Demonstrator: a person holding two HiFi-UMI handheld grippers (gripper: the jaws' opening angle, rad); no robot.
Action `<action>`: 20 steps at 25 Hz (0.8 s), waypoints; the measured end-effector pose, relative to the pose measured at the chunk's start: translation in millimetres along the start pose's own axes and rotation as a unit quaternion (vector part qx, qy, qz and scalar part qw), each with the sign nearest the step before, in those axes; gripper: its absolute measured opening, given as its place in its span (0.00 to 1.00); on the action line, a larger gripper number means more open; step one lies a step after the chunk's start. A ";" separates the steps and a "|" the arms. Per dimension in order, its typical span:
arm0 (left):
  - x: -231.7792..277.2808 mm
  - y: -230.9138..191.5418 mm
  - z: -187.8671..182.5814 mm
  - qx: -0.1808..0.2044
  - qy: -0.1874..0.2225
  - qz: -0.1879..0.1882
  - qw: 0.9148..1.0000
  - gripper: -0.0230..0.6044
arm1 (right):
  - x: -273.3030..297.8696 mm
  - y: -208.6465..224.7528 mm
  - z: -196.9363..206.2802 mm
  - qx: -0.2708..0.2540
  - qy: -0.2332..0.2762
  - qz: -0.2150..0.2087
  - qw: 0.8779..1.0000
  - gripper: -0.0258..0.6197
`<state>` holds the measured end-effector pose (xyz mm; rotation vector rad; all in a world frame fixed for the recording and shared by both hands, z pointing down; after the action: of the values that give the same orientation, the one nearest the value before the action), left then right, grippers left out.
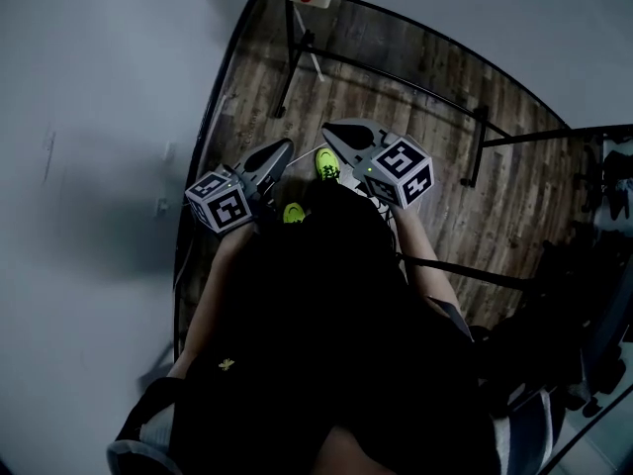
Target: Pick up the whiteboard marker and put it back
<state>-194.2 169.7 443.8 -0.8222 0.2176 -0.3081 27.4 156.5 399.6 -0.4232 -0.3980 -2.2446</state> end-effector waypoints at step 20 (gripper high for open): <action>119.9 -57.6 -55.7 0.005 0.030 -0.055 0.998 0.05 | 45.2 160.0 -34.9 0.000 -0.003 -0.053 0.999 0.04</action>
<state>-109.9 52.7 441.4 -0.8175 0.2277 -0.4366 115.3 11.5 410.7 -0.4168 -0.4321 -2.3469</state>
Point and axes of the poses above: the fingertips, and each gripper's own axes: x forward along the fingers, y to its right, z out of its underside, the point moved 10 cm from there along -x, backward along the fingers, and after that the axes turned 12 degrees about z, right-handed, at the moved point
